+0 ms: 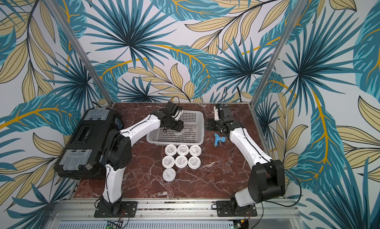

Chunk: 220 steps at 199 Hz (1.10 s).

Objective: Put the yogurt in the basket
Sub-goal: Adjust the yogurt in the basket.

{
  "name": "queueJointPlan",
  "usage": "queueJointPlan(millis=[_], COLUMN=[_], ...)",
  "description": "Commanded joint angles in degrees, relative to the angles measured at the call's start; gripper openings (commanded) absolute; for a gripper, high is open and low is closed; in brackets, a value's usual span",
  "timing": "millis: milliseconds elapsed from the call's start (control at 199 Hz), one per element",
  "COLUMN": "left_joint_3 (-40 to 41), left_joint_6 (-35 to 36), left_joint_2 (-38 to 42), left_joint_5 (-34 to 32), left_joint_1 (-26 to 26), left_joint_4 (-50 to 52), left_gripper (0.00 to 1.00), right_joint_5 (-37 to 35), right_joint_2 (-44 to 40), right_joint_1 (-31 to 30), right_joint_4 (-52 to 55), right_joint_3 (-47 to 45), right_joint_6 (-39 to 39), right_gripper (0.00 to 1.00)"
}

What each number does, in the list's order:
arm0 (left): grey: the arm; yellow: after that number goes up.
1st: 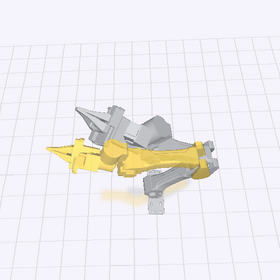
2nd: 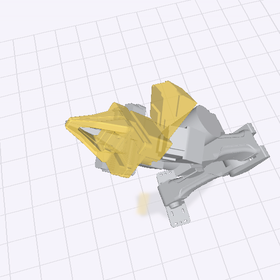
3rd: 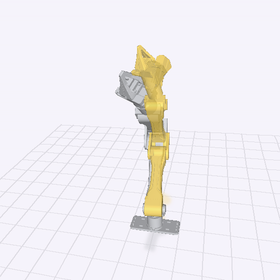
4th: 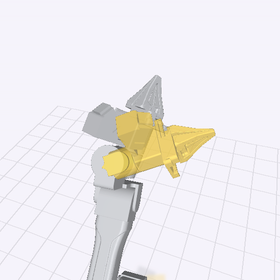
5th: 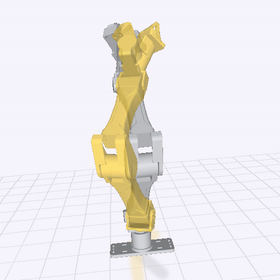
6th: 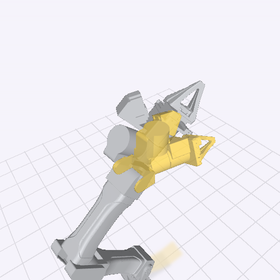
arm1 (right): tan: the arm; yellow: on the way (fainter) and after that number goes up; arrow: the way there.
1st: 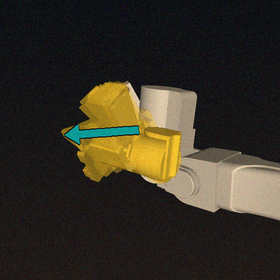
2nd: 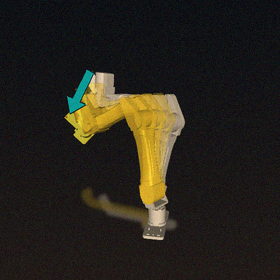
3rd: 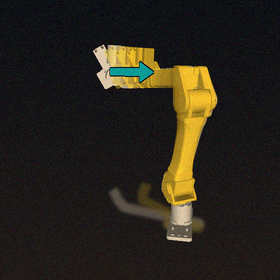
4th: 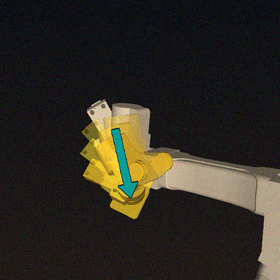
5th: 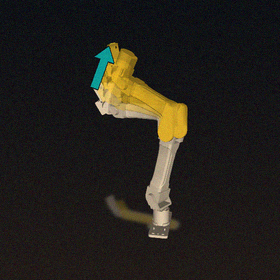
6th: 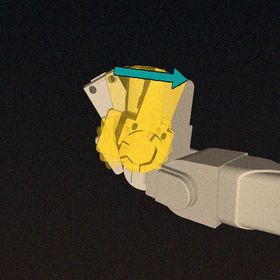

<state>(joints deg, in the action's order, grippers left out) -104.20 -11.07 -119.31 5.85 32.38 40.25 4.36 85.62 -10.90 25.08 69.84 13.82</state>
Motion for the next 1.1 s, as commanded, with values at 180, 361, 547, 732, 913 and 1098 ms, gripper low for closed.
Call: queueJointPlan(millis=[180, 361, 547, 732, 913, 1098], left_joint_3=[1.9, 8.2, 24.5, 39.0, 43.5, 47.0], left_joint_6=[-0.2, -1.1, -4.1, -7.5, -8.4, -9.0], left_joint_2=[8.5, 15.2, 27.9, 37.6, 37.5, 35.8], left_joint_5=[-0.2, -3.1, -5.2, -4.6, 0.1, 2.9], left_joint_1=[1.0, -0.7, -6.7, -14.8, -19.7, -23.2], left_joint_4=[-2.4, -6.0, -16.3, -26.8, -28.5, -31.8], left_gripper=[0.56, 0.56, 0.58, 0.59, 0.59, 0.59], right_joint_5=[1.8, 9.5, 15.5, 16.1, 16.2, 15.4], right_joint_2=[0.2, 2.5, 4.7, 9.4, 15.3, 21.3], right_joint_1=[0.2, 0.0, -3.6, -8.7, -12.7, -15.3], right_joint_4=[-1.0, 0.8, 0.6, 0.5, -1.3, -2.3], right_joint_3=[-0.9, 1.4, 3.9, 8.1, 12.5, 17.0], right_joint_6=[-0.9, -1.0, -1.0, -0.5, 1.1, 1.9], right_gripper=[0.85, 0.85, 0.85, 0.84, 0.8, 0.7])
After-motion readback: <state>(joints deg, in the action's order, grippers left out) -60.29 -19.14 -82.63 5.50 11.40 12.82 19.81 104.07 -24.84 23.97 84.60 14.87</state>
